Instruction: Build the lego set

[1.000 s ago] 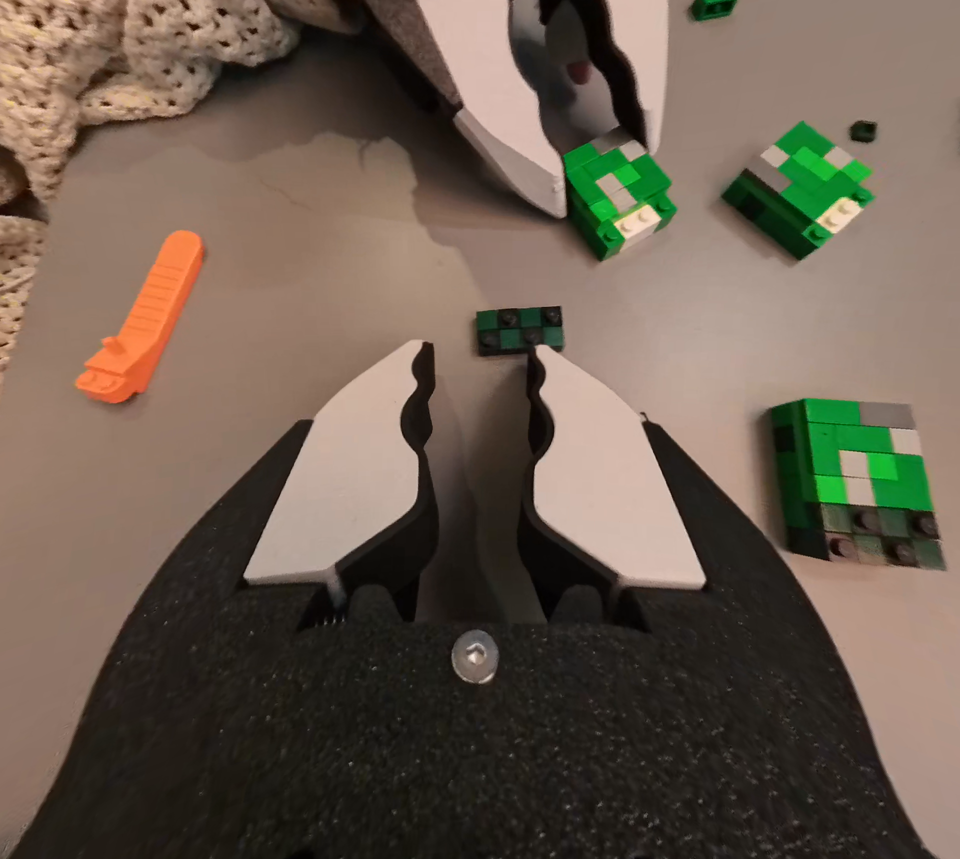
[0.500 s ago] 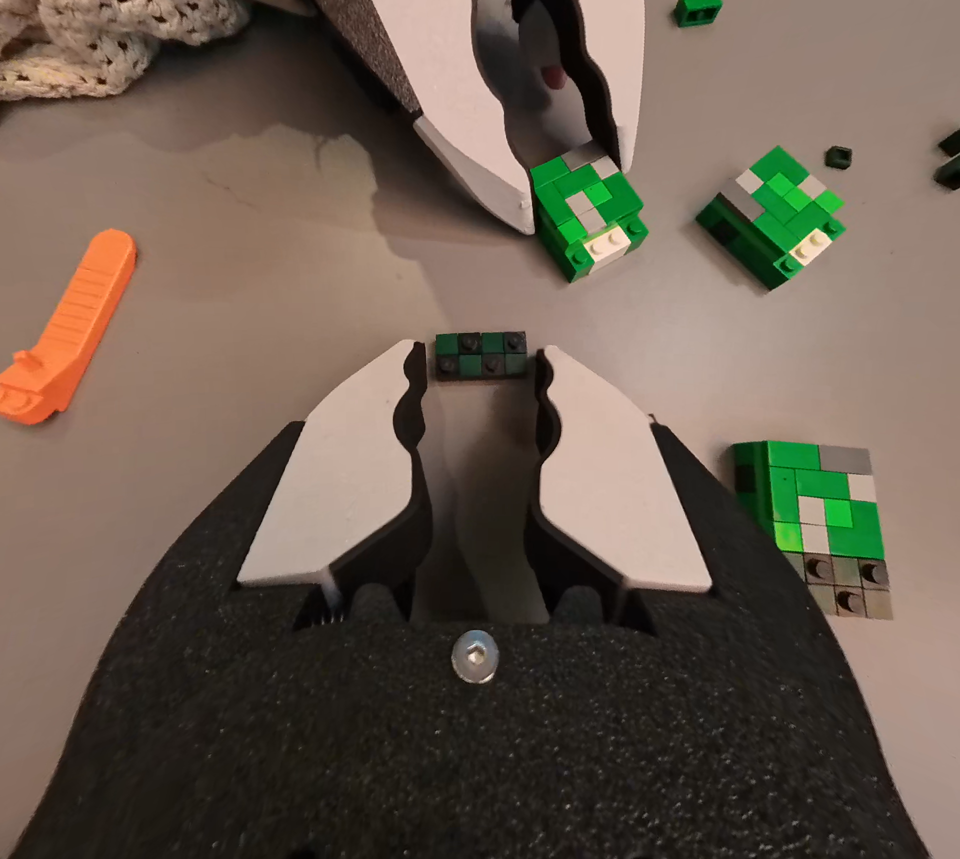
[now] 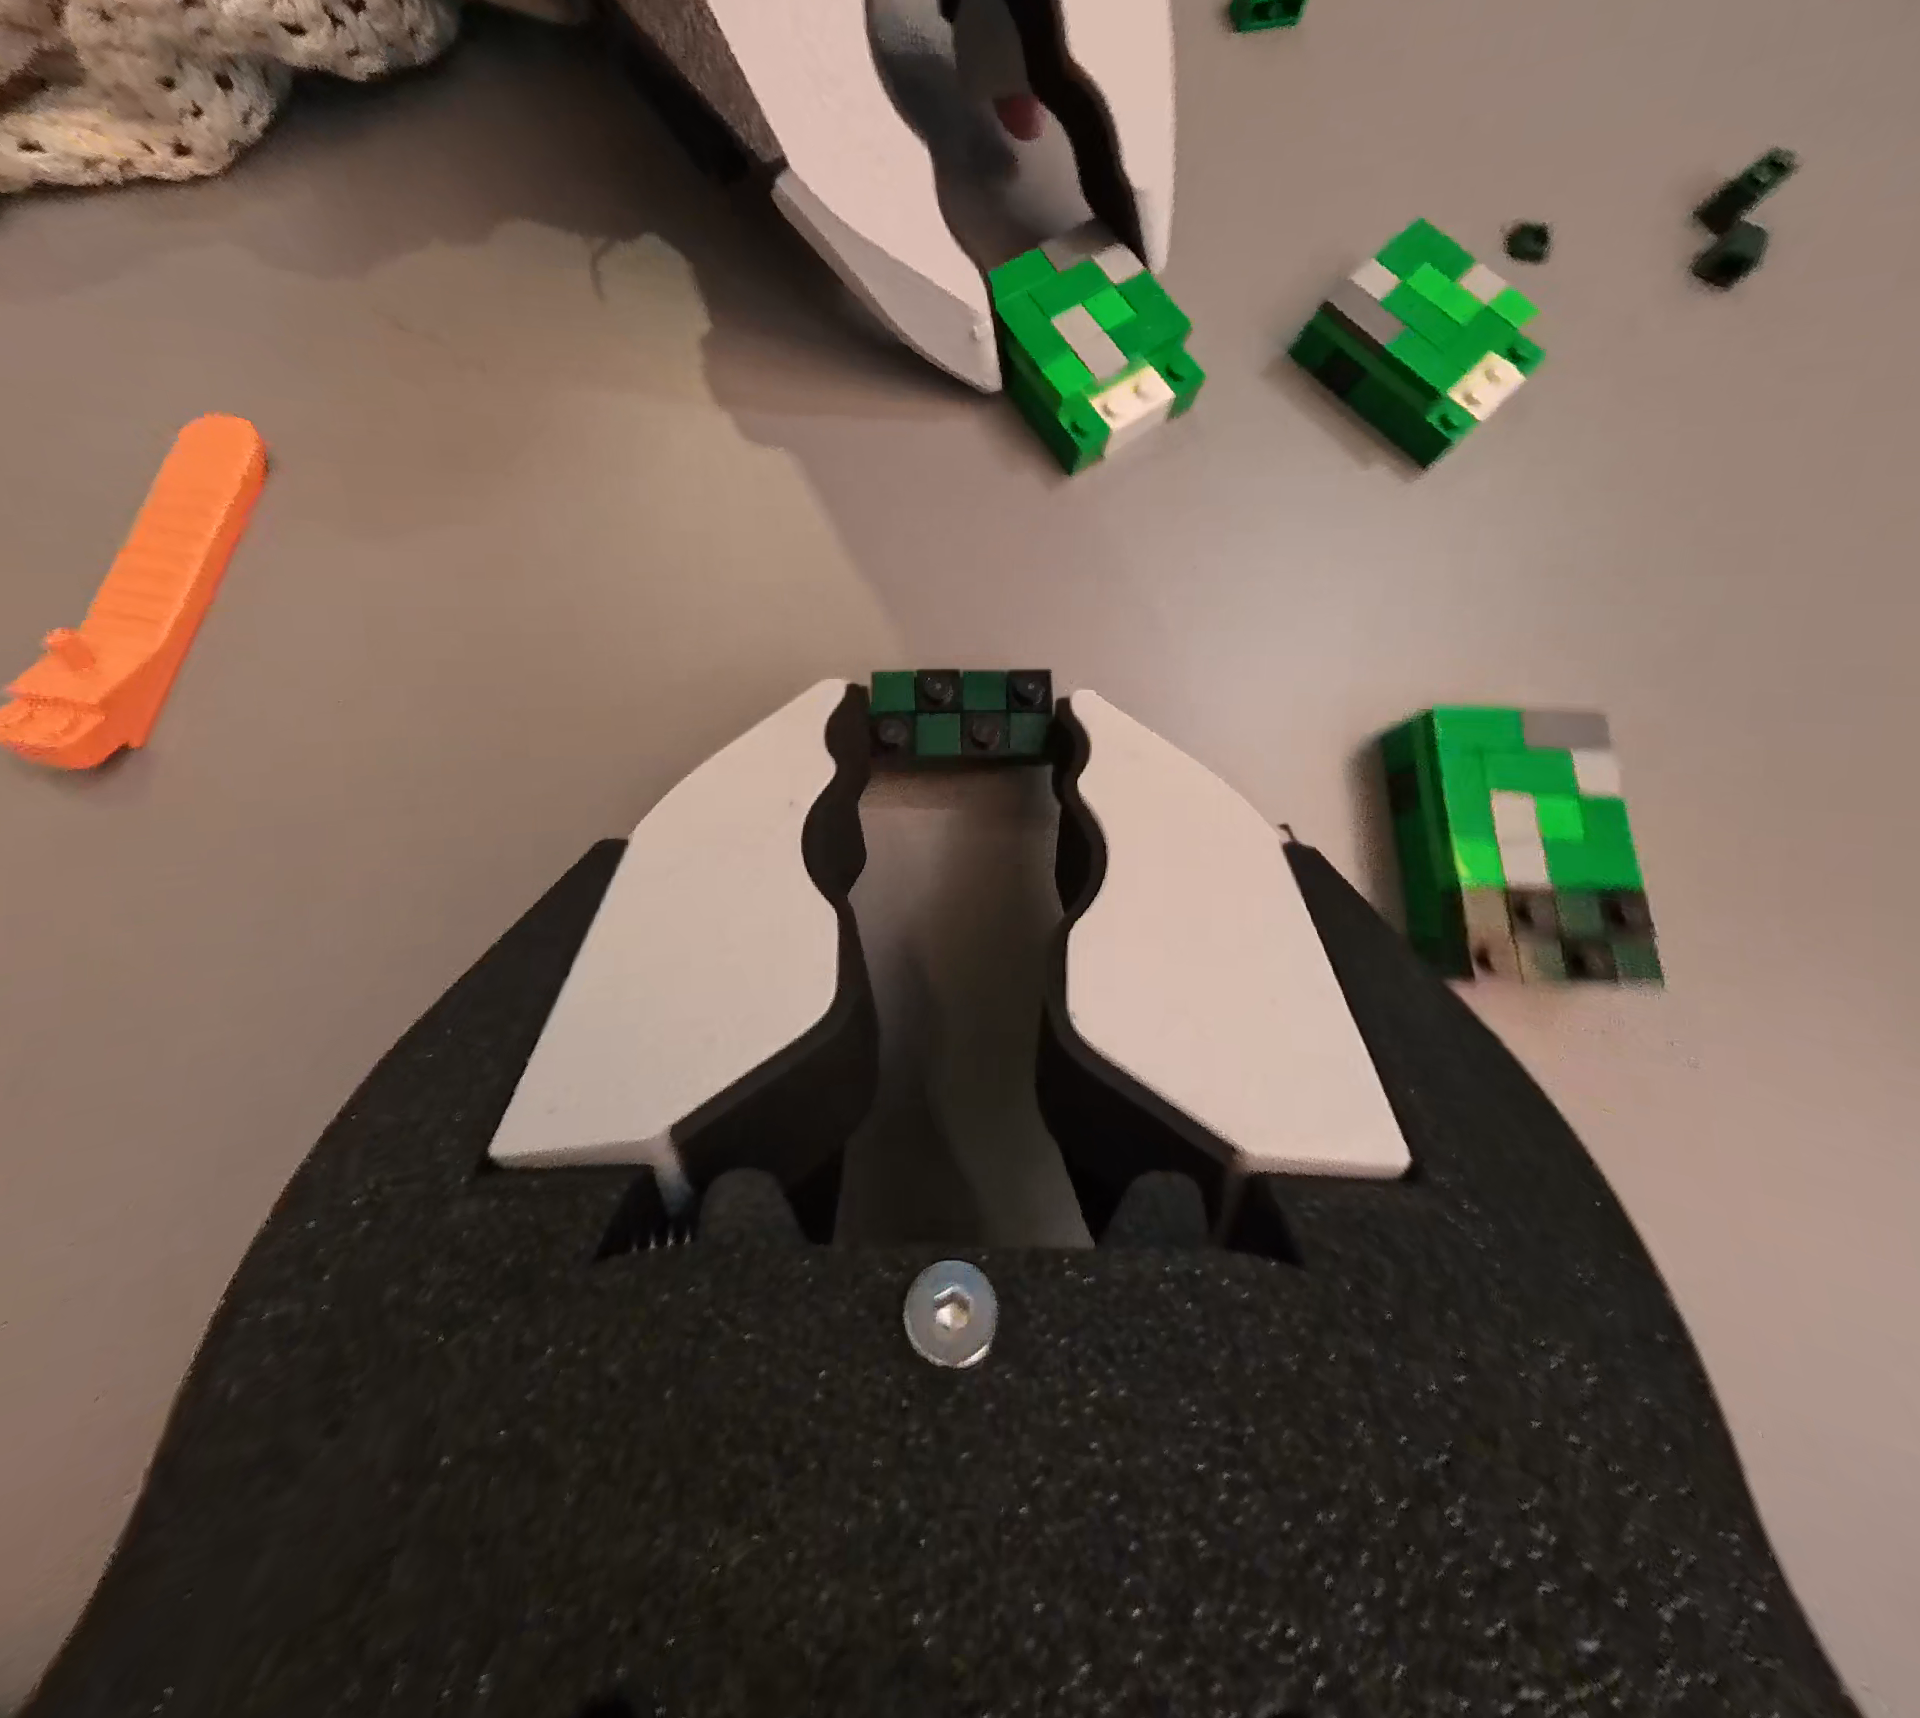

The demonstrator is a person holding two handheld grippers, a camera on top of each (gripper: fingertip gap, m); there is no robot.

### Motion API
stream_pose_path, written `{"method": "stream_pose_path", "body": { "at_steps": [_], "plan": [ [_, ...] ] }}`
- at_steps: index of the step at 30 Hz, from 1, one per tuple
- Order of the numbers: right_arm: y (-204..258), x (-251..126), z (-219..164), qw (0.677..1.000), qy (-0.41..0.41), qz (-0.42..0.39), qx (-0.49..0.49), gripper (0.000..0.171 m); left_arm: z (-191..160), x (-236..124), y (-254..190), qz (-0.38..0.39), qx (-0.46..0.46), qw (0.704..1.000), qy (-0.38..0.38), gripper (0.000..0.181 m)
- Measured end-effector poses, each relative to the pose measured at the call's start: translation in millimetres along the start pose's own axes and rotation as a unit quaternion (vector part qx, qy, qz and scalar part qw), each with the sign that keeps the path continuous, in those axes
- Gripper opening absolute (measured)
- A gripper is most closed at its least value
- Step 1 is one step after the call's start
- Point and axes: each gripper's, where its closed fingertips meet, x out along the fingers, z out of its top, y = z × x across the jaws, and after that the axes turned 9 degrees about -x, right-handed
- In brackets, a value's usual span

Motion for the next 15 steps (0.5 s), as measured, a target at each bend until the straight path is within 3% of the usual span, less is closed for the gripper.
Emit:
{"method": "stream_pose_path", "body": {
  "at_steps": [7,15],
  "plan": [
    [-14,-47,-24,0.997,-0.022,-0.048,0.050,0.033,0,0,-1,-0.001,0.006,1.000,-0.002,0.035],
    [-8,-53,-34,0.998,-0.021,-0.047,0.039,0.033,0,0,-2,-0.005,0.004,1.000,0.000,0.035]
  ]
}}
